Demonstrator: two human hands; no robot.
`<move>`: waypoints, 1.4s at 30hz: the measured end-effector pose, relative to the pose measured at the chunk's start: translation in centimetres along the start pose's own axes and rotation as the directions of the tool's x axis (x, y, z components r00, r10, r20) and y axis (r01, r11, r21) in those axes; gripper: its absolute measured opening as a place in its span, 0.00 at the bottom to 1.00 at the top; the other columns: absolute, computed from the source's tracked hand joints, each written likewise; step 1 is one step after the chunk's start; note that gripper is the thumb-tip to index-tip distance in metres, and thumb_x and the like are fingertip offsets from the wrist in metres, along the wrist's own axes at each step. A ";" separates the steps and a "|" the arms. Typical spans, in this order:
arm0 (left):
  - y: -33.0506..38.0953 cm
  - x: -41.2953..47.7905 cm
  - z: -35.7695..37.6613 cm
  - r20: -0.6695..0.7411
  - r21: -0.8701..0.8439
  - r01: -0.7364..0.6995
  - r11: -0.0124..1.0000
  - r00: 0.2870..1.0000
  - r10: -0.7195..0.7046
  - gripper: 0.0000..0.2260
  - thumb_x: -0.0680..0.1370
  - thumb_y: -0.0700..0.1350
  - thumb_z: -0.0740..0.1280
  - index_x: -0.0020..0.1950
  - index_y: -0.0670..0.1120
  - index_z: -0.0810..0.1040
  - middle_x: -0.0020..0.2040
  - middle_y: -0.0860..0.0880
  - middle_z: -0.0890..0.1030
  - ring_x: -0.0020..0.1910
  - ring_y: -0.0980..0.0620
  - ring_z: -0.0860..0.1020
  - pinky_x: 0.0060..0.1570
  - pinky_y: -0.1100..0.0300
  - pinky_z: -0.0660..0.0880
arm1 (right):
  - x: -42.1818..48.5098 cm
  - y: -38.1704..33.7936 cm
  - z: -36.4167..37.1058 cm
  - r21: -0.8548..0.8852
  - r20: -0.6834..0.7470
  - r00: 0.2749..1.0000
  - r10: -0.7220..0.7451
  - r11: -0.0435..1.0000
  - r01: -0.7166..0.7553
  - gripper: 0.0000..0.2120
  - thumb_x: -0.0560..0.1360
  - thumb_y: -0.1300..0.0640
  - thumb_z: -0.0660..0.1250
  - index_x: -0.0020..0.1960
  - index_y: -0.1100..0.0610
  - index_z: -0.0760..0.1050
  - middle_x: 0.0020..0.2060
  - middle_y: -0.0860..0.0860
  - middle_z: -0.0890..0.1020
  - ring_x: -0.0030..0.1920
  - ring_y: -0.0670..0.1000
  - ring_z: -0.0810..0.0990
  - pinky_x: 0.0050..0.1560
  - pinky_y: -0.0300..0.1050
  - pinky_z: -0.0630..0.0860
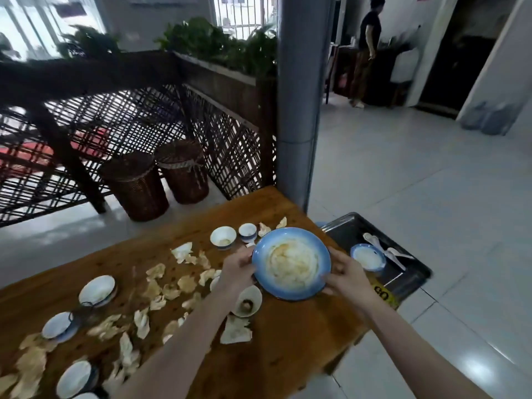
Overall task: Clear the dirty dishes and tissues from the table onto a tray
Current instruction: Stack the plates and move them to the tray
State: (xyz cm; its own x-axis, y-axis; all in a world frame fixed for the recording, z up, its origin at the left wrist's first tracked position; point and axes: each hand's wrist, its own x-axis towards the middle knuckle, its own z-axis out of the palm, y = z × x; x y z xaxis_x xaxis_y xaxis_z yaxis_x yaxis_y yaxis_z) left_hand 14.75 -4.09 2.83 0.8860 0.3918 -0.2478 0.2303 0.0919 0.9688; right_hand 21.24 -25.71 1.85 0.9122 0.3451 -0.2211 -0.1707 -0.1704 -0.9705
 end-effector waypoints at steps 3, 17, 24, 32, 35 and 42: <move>0.3 1.1 2.8 0.010 0.066 0.029 0.997 1.000 -0.029 0.12 0.76 0.30 0.64 0.51 0.45 0.81 0.41 0.47 0.82 0.40 0.52 0.81 0.33 0.60 0.77 | 0.7 0.7 -2.6 0.016 -0.025 1.000 0.016 1.000 -0.016 0.29 0.72 0.68 0.70 0.70 0.50 0.69 0.52 0.53 0.82 0.51 0.52 0.82 0.37 0.45 0.80; -0.4 11.3 15.4 0.125 0.055 0.091 0.994 0.987 -0.097 0.15 0.76 0.34 0.69 0.46 0.57 0.80 0.38 0.59 0.84 0.39 0.60 0.83 0.42 0.57 0.81 | 8.9 3.0 -14.2 0.074 -0.132 0.978 0.163 0.985 -0.155 0.29 0.74 0.71 0.65 0.72 0.54 0.66 0.49 0.58 0.83 0.39 0.54 0.82 0.31 0.44 0.77; 1.9 19.1 23.0 0.116 0.008 0.167 0.986 0.979 -0.167 0.18 0.76 0.33 0.68 0.64 0.47 0.76 0.51 0.48 0.82 0.49 0.53 0.81 0.39 0.61 0.80 | 16.8 1.1 -21.8 0.117 -0.163 0.970 0.183 0.979 -0.165 0.29 0.71 0.73 0.67 0.69 0.56 0.68 0.48 0.56 0.84 0.48 0.57 0.84 0.44 0.53 0.82; 4.6 24.7 30.4 0.182 0.029 0.164 0.986 0.969 -0.166 0.18 0.76 0.31 0.67 0.62 0.49 0.77 0.45 0.50 0.81 0.39 0.58 0.82 0.32 0.66 0.78 | 23.0 0.8 -28.8 0.185 -0.189 0.959 0.213 0.966 -0.178 0.26 0.70 0.75 0.64 0.60 0.51 0.73 0.49 0.56 0.84 0.44 0.55 0.83 0.34 0.44 0.79; 4.5 25.7 32.8 0.165 0.011 0.184 0.983 0.969 -0.184 0.18 0.75 0.30 0.66 0.62 0.45 0.76 0.44 0.48 0.81 0.37 0.58 0.81 0.30 0.65 0.78 | 24.6 1.4 -30.9 0.177 -0.182 0.958 0.222 0.966 -0.191 0.25 0.69 0.74 0.65 0.57 0.49 0.74 0.47 0.54 0.84 0.43 0.54 0.83 0.32 0.41 0.78; 4.3 25.9 38.8 0.098 0.008 0.218 0.976 0.971 -0.218 0.20 0.75 0.29 0.66 0.65 0.42 0.74 0.44 0.49 0.79 0.39 0.57 0.78 0.28 0.68 0.77 | 27.2 2.8 -36.6 0.238 -0.096 0.959 0.267 0.942 -0.238 0.24 0.70 0.75 0.65 0.62 0.56 0.71 0.47 0.57 0.83 0.40 0.55 0.84 0.34 0.45 0.80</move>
State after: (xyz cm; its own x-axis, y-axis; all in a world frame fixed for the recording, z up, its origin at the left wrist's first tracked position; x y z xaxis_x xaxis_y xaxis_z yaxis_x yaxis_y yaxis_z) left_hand 54.30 -29.02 0.21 0.8497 0.2708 -0.4525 0.4212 0.1677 0.8913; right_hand 59.15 -50.54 -3.29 0.8650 0.1967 -0.4615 -0.4665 -0.0232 -0.8842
